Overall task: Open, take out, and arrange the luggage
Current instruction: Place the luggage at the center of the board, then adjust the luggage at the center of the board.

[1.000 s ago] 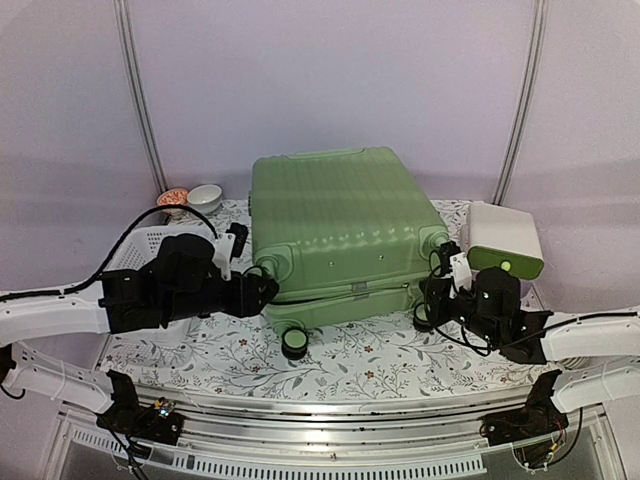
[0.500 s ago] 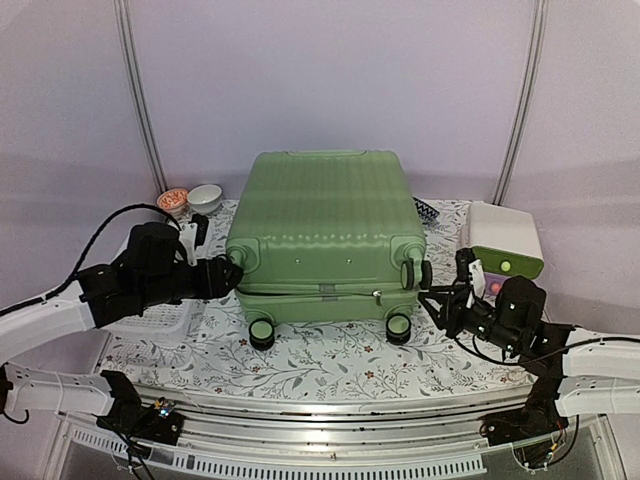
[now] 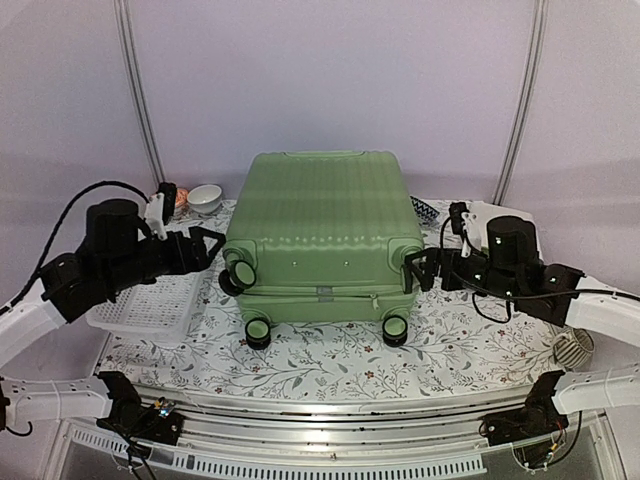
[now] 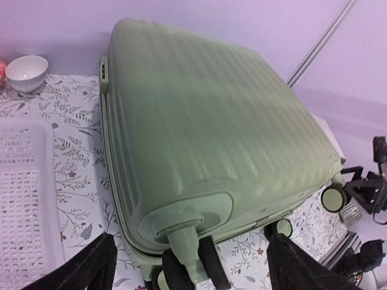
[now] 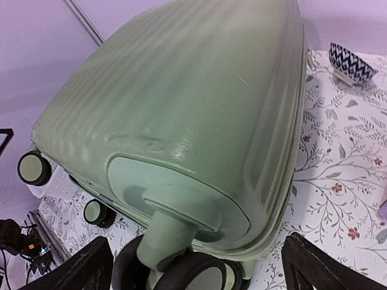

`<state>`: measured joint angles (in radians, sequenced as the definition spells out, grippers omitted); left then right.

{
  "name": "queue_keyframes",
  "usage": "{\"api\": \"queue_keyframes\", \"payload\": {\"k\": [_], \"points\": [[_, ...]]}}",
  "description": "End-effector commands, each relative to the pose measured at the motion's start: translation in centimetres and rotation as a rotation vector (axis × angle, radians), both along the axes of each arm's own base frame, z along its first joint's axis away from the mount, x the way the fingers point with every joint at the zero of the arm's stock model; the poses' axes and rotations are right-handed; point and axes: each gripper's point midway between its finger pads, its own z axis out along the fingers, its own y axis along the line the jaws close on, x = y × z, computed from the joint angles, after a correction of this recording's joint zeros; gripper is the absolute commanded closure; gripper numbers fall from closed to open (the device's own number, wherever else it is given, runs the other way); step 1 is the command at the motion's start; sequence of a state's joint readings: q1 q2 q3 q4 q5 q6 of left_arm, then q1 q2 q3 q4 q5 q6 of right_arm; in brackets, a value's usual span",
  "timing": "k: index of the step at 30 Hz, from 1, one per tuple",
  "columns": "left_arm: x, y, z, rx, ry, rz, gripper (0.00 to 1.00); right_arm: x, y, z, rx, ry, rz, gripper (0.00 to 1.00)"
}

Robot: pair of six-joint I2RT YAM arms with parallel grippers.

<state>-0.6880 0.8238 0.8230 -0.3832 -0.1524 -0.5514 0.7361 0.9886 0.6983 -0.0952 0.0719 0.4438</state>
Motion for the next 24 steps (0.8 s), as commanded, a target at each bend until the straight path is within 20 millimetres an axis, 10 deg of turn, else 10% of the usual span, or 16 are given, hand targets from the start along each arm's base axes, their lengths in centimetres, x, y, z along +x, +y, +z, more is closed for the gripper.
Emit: {"api": "queue_keyframes", "payload": {"k": [1,15,24], "points": [[0.7,0.8,2.9,-0.016,-0.026,-0.015,0.11,-0.1,0.1,-1.2,-0.005,0.142,-0.015,0.0],[10.1,0.5,0.5,-0.079,0.01,-0.072,0.11,-0.1,3.5,-0.3,0.03,0.226,0.099,0.09],[15.6,-2.2,-2.5,-0.076,0.072,-0.125,0.13,-3.8,6.9,-1.2,0.015,0.241,0.15,0.13]]}}
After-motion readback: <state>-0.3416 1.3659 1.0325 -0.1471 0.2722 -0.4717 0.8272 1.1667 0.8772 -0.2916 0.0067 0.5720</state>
